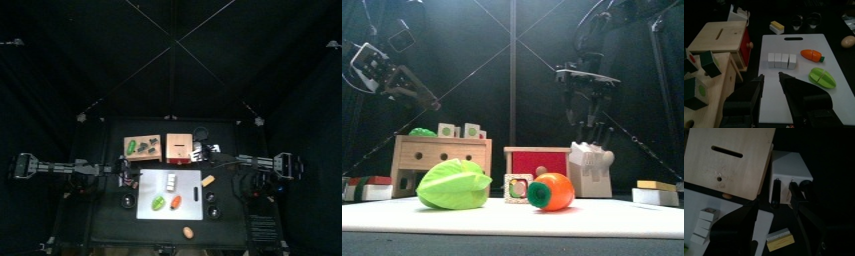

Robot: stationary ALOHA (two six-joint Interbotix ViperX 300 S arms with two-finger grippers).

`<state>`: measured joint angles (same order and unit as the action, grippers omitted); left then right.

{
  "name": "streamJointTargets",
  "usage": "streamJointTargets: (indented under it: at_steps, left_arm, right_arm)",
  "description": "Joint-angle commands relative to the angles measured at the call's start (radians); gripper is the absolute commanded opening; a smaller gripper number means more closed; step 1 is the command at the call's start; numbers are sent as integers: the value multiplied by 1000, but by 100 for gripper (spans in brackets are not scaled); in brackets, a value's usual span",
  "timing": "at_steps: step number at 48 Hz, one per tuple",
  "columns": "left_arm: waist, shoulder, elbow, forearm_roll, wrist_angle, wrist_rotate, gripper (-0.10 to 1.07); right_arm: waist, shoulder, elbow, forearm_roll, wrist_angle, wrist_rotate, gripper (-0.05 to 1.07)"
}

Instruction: Grab cleaver handle

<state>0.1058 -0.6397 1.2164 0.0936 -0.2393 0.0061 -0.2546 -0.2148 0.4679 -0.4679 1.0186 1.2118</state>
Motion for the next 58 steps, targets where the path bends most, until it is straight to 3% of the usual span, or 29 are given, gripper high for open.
streamJointTargets:
  at_steps: [1,16,48,58]
  left_arm:
    - [2,0,-12,-2,-3,2,73]
    - [2,0,-11,-2,-3,2,73]
    - [3,0,-9,-2,-3,2,73]
    - [3,0,-9,-2,-3,2,73]
  right_arm:
    - [-15,-20,-9,3,-26,3,86]
    - [-14,3,2,5,-35,2,72]
    - [-9,3,32,-41,-43,95,68]
    - [-8,3,34,-41,-44,95,54]
